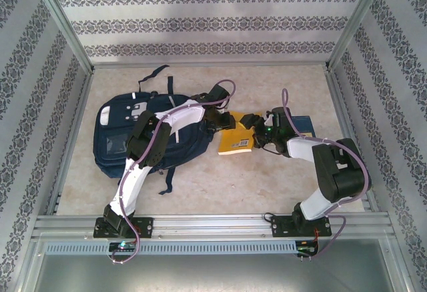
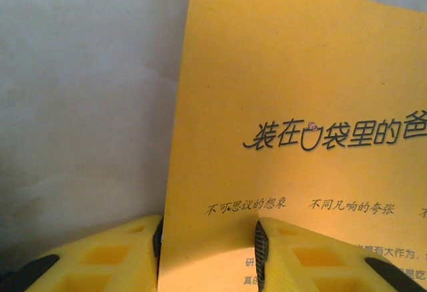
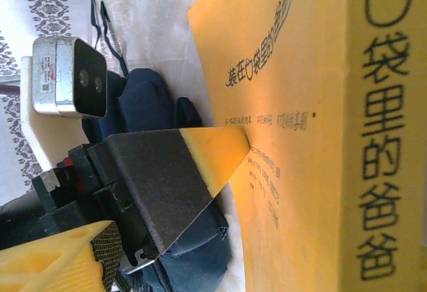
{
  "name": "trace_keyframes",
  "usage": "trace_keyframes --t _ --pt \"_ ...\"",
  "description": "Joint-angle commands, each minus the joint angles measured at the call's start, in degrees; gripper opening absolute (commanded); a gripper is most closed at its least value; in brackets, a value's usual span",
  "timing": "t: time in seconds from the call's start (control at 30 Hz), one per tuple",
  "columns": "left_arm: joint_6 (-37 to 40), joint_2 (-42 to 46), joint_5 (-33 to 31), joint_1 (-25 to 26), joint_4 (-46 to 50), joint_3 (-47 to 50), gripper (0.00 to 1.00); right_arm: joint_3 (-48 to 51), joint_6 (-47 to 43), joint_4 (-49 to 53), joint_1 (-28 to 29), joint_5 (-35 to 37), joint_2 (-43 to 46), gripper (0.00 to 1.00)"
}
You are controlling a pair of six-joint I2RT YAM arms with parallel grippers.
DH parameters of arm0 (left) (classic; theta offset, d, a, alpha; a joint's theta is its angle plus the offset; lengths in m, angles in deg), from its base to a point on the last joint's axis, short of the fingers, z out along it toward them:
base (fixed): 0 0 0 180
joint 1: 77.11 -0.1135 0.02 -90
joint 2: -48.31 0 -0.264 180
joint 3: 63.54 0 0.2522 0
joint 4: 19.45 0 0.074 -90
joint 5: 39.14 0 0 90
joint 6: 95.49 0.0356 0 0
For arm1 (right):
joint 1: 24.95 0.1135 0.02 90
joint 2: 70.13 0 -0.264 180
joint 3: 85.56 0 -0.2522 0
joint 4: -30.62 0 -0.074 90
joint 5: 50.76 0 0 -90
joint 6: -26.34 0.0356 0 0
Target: Pack books, pencil case, and school supplies into a backpack
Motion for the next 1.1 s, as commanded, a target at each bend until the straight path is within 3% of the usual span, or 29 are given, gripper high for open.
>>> trace_keyframes --t 0.0,0.1,0.33,0.47,0.83,0.97,1.07 --pt "-0.25 0.22 5.37 1.96 0.09 1.66 0.39 0.09 -0.77 -6.48 0.59 -2.97 -0.72 0.7" --pt "-0.17 0.97 4.82 1.37 0.63 2.09 0.4 1.03 -2.09 -5.67 -0.33 -2.53 -1.35 0.6" --pt "-0.24 4.73 4.35 -0.54 1.18 2.9 0.5 2.85 -5.65 -2.94 -1.3 -0.36 -0.94 0.2" --pt "0.09 9.44 4.0 -1.46 2.44 2.62 0.55 3.05 -7.47 -0.75 -1.44 0.52 1.77 0.03" --pt "2.7 28.45 0.76 -2.94 4.52 9.73 0.64 -0.55 -18.33 9.84 2.45 4.83 21.2 0.0" --pt "3.73 36.98 2.27 -4.65 2.43 16.06 0.68 -2.64 -18.68 9.98 3.01 2.44 27.01 0.0" --pt "3.73 43.38 6.88 -6.44 -2.67 22.16 0.74 -4.06 -18.64 10.07 4.14 1.36 30.82 0.0"
